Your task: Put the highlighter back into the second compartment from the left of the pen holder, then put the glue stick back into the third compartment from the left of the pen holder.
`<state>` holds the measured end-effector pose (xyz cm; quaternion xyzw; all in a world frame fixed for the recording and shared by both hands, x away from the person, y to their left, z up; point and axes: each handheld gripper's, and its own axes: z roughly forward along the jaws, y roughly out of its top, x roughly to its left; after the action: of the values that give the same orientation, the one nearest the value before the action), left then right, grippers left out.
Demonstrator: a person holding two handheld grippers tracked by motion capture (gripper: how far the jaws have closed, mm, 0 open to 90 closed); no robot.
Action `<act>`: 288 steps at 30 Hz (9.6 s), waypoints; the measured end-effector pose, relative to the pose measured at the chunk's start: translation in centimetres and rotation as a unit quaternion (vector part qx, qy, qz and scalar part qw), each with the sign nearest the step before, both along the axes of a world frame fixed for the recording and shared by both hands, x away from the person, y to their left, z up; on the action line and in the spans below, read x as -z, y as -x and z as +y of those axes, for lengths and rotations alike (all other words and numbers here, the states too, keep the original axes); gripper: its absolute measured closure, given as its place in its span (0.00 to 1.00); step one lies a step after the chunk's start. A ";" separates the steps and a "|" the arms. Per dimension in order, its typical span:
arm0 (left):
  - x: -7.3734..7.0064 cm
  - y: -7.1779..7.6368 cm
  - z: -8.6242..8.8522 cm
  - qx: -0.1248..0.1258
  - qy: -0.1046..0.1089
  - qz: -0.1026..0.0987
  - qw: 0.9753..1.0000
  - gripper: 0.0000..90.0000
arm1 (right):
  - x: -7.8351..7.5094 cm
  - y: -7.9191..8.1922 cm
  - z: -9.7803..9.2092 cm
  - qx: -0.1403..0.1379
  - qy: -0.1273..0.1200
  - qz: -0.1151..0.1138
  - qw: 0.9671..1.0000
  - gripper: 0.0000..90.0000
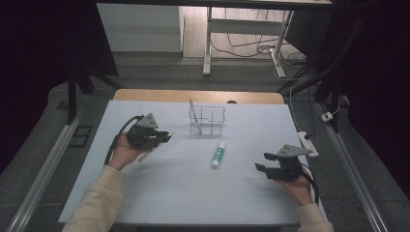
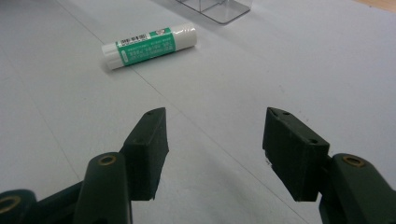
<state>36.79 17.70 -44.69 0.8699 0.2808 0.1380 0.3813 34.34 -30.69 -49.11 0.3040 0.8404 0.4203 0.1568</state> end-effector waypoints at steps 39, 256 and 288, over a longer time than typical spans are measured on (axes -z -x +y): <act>-0.7 0.6 -0.6 -0.027 0.120 -0.057 0.991 0.87 | 0.2 -0.1 0.0 0.005 0.004 0.002 1.000 0.43; 4.3 6.7 0.4 -0.062 0.058 0.054 0.995 0.38 | 0.3 -0.7 -0.1 0.011 -0.002 0.008 1.000 0.42; 5.7 7.9 1.4 -0.073 0.036 0.071 0.994 0.36 | -0.4 -1.3 4.7 0.019 0.058 0.068 0.996 0.39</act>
<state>28.85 19.05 -50.40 0.8404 0.3751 0.0930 0.3801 35.62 -25.97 -48.69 0.3387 0.8659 0.3464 0.1243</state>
